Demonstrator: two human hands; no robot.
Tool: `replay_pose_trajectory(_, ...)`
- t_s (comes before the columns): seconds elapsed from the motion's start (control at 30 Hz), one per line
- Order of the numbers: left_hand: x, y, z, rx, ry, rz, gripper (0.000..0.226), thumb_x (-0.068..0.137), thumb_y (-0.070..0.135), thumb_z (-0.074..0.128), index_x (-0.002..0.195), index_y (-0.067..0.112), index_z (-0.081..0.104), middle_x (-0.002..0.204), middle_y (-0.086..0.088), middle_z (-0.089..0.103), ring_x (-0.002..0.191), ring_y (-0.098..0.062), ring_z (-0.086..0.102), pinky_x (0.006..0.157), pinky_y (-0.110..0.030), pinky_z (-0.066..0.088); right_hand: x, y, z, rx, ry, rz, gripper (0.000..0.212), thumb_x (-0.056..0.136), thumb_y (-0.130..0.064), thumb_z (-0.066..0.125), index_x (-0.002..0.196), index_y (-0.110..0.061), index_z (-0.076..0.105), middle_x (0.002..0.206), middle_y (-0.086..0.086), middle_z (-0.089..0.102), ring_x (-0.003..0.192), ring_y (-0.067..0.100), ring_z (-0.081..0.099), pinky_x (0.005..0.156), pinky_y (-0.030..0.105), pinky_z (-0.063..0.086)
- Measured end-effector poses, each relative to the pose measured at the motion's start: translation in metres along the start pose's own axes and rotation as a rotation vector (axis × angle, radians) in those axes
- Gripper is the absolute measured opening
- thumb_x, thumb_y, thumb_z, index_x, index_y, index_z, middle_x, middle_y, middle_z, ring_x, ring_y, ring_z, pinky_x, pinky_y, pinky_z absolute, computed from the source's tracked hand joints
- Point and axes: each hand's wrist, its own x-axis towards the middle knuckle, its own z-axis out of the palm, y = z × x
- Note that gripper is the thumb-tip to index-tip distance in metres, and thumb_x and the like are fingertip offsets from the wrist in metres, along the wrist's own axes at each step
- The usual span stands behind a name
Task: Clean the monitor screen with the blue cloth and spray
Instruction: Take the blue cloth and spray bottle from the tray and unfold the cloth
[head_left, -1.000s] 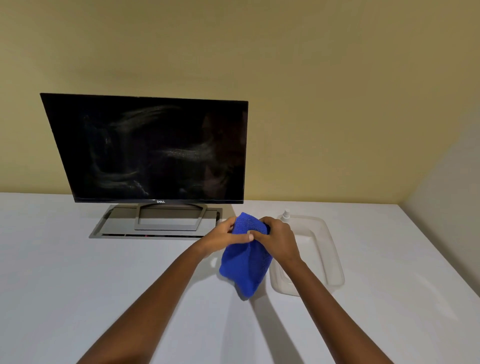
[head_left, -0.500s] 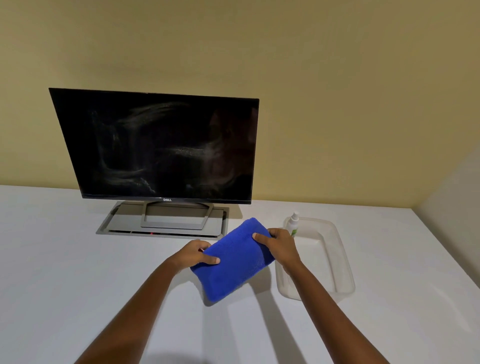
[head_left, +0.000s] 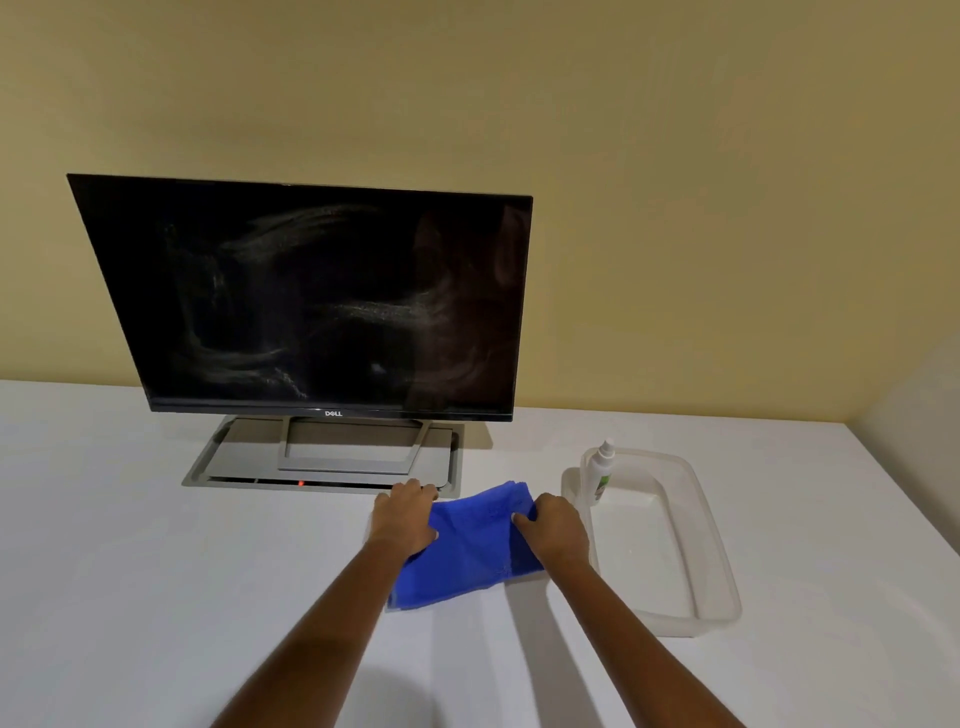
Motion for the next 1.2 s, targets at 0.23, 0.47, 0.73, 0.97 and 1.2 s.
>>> replay_pose_trajectory(0.23,-0.005,0.003,0.033,0.098,0.047,-0.044,0.068,0.095,0.043,0.035,0.147,0.018,-0.001,0.158,-0.008,0.001,0.146,-0.026,0.002,0.118,-0.039,0.008,0.010,0.004,0.015,-0.201,0.138,-0.069,0.034,0.097,-0.031,0.040,0.124,-0.011,0.046,0.130,0.009,0.052,0.117,0.022,0.051,0.101,0.029,0.041)
replay_pose_trajectory(0.47,-0.034,0.010,0.039,0.114,0.237,0.163,0.077,0.086,0.065,0.019,0.119,0.010,0.062,0.124,-0.008,0.063,0.114,-0.023,0.060,0.109,-0.038,0.030,0.006,0.022,0.050,-0.381,-0.127,-0.361,0.063,0.098,-0.048,0.023,0.148,-0.022,-0.005,0.158,0.004,-0.010,0.145,0.024,-0.010,0.118,0.040,0.000)
replay_pose_trajectory(0.73,-0.034,0.010,0.045,0.191,0.246,0.327,0.077,0.037,0.062,0.081,0.100,0.018,0.073,0.105,0.001,0.073,0.098,-0.014,0.069,0.080,-0.030,0.055,-0.005,0.031,0.061,-0.363,-0.155,-0.235,0.115,0.044,-0.070,-0.037,0.146,-0.021,-0.013,0.157,0.006,-0.013,0.146,0.027,-0.008,0.118,0.043,0.008)
replay_pose_trajectory(0.97,-0.032,0.012,0.041,0.185,0.123,0.249,0.089,0.033,0.081,0.066,0.093,0.017,0.075,0.100,0.002,0.075,0.093,-0.013,0.070,0.076,-0.032,0.057,-0.012,0.018,0.050,-0.368,-0.220,-0.186,0.115,0.047,-0.070,-0.036,0.147,-0.018,-0.012,0.158,0.008,-0.012,0.145,0.028,-0.008,0.118,0.044,0.005)
replay_pose_trajectory(1.2,-0.013,0.033,0.035,-0.131,0.011,0.099,0.126,0.045,0.080,-0.033,0.147,0.015,0.001,0.158,-0.006,0.001,0.146,-0.021,0.002,0.119,-0.037,0.004,0.003,0.011,-0.010,-0.165,0.178,-0.429,0.045,0.097,-0.020,0.041,0.140,-0.014,0.036,0.153,0.009,0.026,0.141,0.025,0.026,0.107,0.036,0.039)
